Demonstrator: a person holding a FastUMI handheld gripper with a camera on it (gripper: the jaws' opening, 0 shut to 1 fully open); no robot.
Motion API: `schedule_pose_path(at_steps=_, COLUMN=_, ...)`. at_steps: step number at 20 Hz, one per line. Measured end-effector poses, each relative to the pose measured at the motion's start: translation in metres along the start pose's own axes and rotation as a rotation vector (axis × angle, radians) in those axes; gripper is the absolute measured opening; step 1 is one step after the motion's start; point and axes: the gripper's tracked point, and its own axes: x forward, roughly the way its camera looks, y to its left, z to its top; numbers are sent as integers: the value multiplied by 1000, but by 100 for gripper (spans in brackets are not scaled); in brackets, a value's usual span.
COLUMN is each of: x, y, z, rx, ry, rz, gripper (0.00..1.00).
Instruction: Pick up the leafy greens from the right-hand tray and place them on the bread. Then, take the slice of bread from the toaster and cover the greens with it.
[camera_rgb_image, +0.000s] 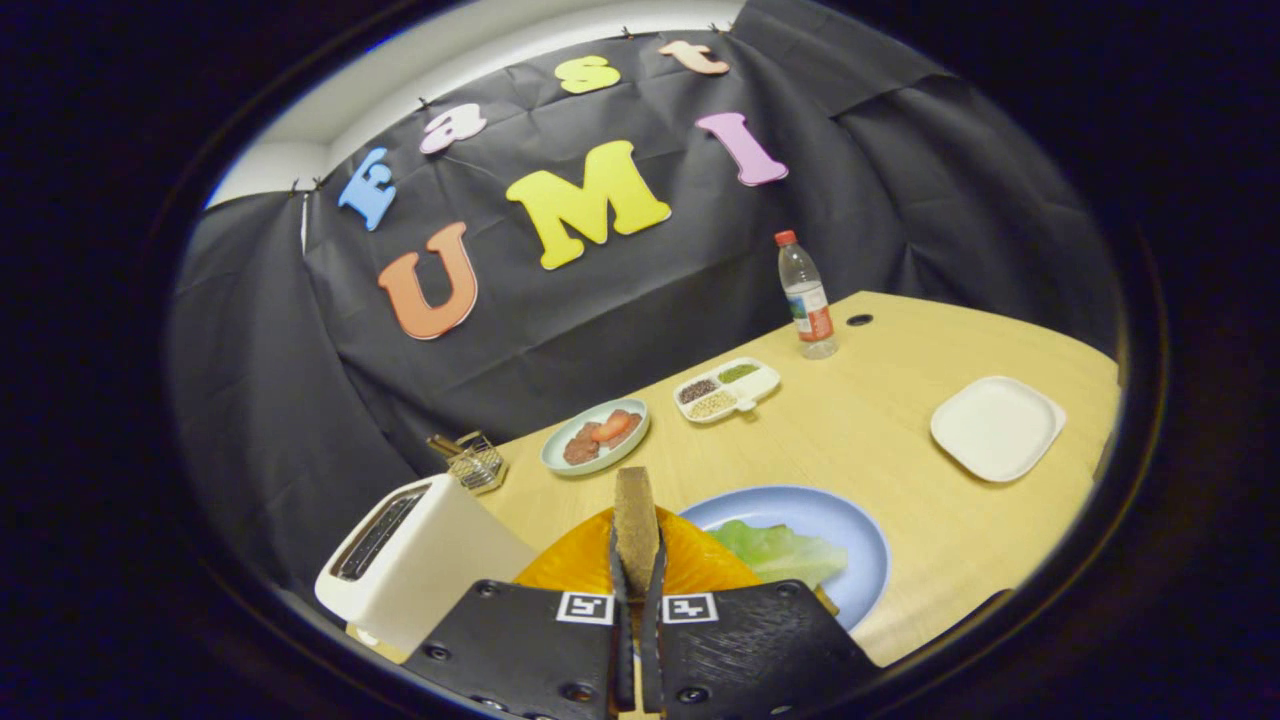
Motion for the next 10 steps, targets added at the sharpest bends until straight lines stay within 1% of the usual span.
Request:
schedule_pose_path(at_steps=6, x=6, y=-34, z=-8, rx=5, ry=17, rz=-22, gripper=3)
schedule_pose_path(at_steps=7, x=6, y=-39, z=-7, rx=2, ry=23, rz=-24, gripper=5)
schedule_pose_path(at_steps=8, x=6, y=-43, z=-10, rx=0, ry=29, rz=-24, gripper=5)
schedule_pose_path(at_steps=9, x=7, y=-48, z=-11, rx=-1, ry=34, rz=-26, gripper=9)
schedule_pose_path(at_steps=10, x=9, y=-53, z=-11, rx=-3, ry=39, rz=-29, gripper=9)
